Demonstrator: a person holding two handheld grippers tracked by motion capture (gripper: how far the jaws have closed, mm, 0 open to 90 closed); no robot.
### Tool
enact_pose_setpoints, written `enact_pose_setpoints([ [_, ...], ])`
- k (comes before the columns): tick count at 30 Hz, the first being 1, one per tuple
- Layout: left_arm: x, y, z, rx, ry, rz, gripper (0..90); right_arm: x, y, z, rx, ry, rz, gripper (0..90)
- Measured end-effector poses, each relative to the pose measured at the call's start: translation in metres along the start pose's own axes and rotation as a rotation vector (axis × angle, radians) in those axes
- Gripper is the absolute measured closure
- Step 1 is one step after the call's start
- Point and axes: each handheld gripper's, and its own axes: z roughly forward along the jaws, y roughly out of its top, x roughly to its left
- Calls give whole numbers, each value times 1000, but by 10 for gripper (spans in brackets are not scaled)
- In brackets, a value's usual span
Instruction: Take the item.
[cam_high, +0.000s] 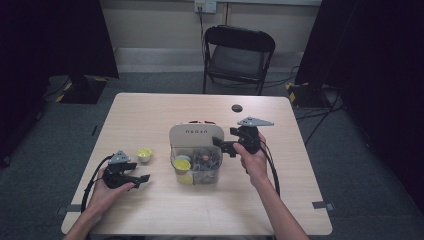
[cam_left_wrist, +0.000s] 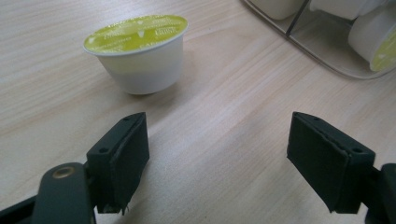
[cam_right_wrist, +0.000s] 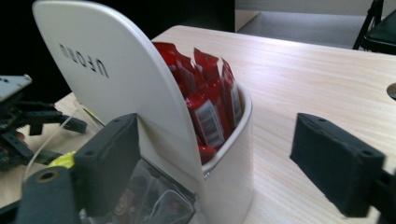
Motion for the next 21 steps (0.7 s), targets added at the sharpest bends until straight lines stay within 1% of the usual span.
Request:
enact_pose_setpoints([
  [1,-2,-1,2,4,9,13,203,1,2,-2,-8,8,-2,194],
  [2,-2,-1,2,4,9,13,202,1,2,-2,-8,8,-2,194],
  [4,-3,-1,2,13,21,27,202,1,3,-3,-13,16,-4,228],
  [5,-4,-2,4,-1,36,39,202,2,4,-4,-17,25,-6,266],
  [6,-4,-2,4,-1,36,39,202,2,4,-4,-17,25,-6,266],
  [8,-7,-4,5,-7,57,59,200,2,4,-5,-19,33,-9,296],
  [9,-9,-3,6,4,85,78,198,3,5,-5,-22,35,-13,313],
  [10,-9,-3,6,4,85,78,192,3,5,-5,-22,35,-13,313],
  [11,-10,-3,6,8,90,77,191,4,6,-6,-28,38,-17,341],
  [12,-10,-3,6,8,90,77,189,4,6,-6,-28,38,-17,341],
  [14,-10,-3,7,9,100,71,177,6,7,-8,-31,36,-20,372],
  [17,-9,-3,7,12,104,71,162,10,9,-12,-49,51,-25,442],
  [21,-9,-3,7,12,104,71,162,13,11,-16,-61,66,-37,473],
])
